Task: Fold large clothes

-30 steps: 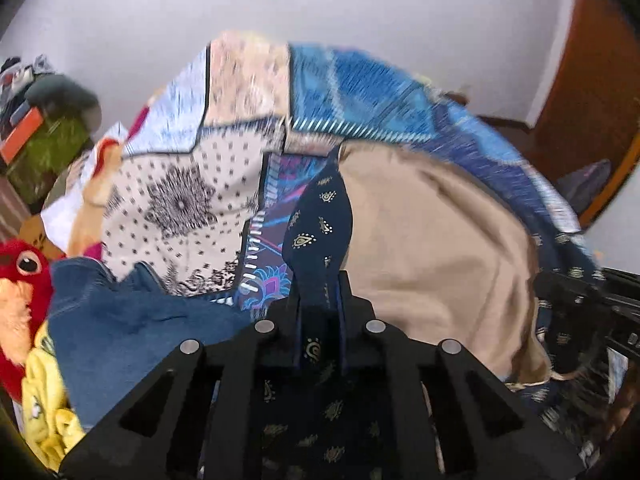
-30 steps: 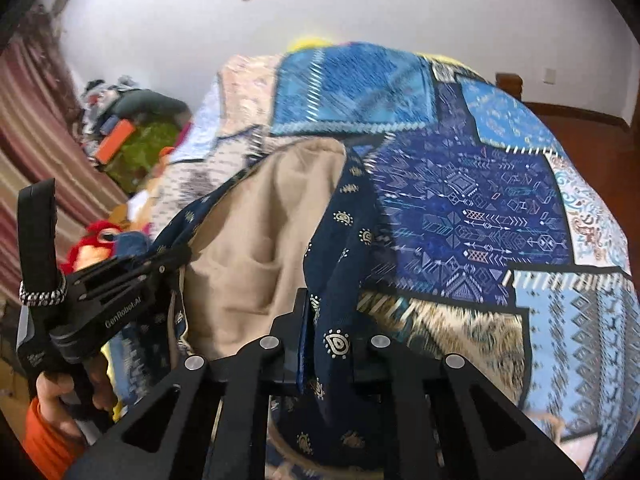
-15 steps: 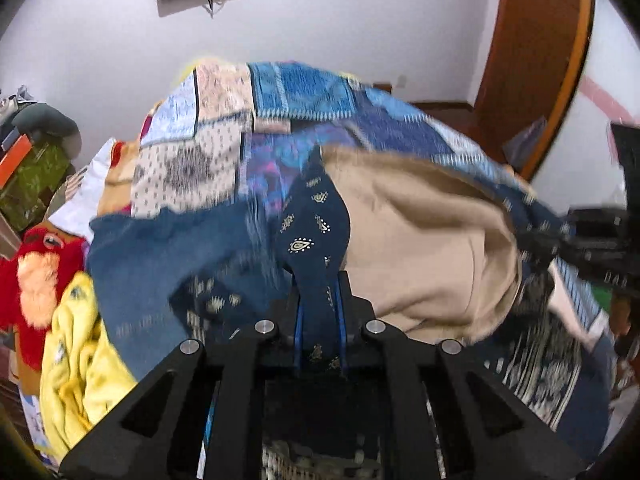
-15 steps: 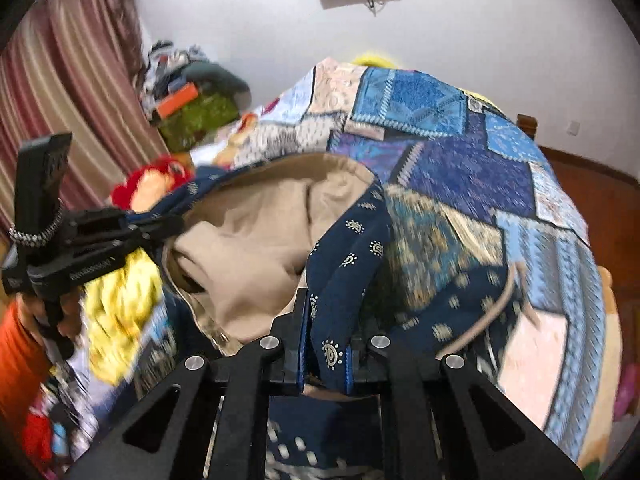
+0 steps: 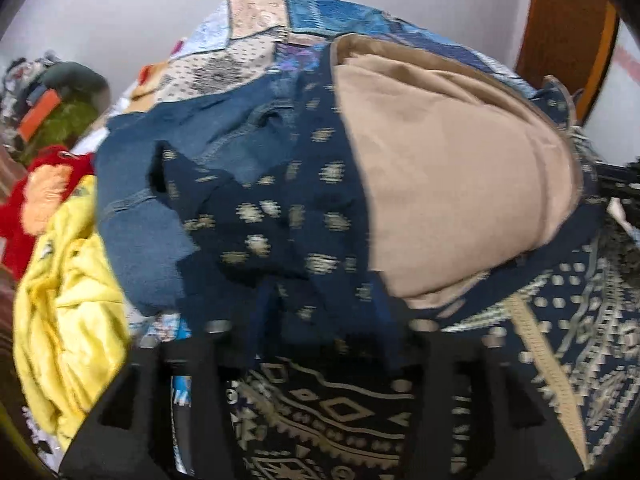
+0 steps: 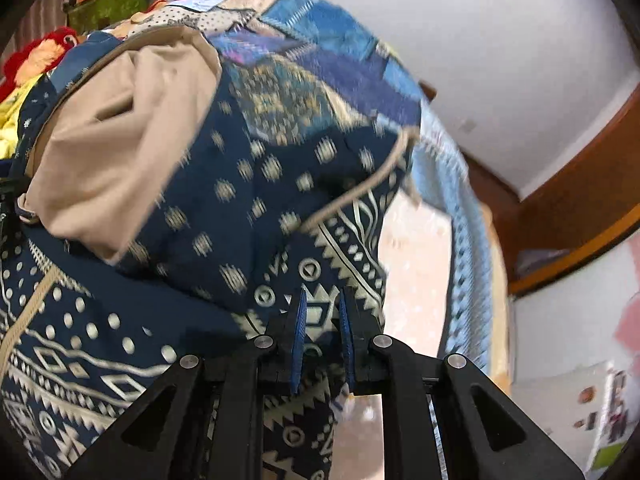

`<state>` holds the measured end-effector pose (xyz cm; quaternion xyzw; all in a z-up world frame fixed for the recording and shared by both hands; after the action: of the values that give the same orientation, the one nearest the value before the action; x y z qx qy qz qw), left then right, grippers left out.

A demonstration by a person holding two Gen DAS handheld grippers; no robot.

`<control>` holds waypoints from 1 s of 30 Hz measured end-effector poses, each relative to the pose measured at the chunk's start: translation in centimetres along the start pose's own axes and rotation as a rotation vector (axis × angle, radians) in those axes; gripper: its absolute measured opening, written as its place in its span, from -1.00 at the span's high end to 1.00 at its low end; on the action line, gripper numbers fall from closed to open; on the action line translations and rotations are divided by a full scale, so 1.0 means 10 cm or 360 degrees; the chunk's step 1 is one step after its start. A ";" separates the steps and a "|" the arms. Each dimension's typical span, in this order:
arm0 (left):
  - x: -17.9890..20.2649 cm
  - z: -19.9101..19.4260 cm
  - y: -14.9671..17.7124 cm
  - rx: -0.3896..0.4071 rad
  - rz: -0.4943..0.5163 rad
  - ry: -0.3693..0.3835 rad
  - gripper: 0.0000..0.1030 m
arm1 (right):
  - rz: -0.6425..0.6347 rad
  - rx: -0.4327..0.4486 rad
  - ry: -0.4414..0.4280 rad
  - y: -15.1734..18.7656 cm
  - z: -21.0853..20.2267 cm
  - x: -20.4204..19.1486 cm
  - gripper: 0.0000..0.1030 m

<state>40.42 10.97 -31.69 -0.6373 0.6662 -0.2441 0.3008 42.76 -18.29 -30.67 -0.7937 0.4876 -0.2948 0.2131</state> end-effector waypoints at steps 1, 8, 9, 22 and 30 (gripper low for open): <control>-0.04 0.00 0.00 -0.0004 -0.0014 -0.0011 -0.32 | 0.0042 0.0002 -0.0025 0.01 -0.02 0.04 0.77; -0.18 -0.21 -0.25 -0.0017 -0.0206 0.0171 -0.33 | 0.0283 0.0108 -0.0298 -0.31 -0.36 0.04 0.77; -0.19 -0.23 -0.35 0.0006 -0.0181 0.0165 -0.34 | 0.0282 0.0128 -0.0310 -0.37 -0.41 0.02 0.77; -0.11 0.64 -1.47 0.0090 -0.0099 0.0202 -0.43 | 0.0317 0.0261 -0.0466 -0.77 -0.28 -0.24 0.77; 0.05 1.32 -1.65 -0.0035 -0.0210 0.0279 0.19 | 0.0407 0.0200 -0.0533 -0.64 -0.07 -0.22 0.77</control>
<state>61.40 10.09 -29.29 -0.6592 0.6491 -0.3110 0.2176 45.69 -13.58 -26.77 -0.7485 0.5227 -0.1592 0.3759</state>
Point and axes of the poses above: each gripper's, at about its wrist camera, not at the fingertips, and z roughly the way its jaws point, x to its right, y to its underside, the point moved 9 cm from there along z, roughly the way its jaws point, and after that the axes turned 14 degrees about x, right-handed, at the moved point
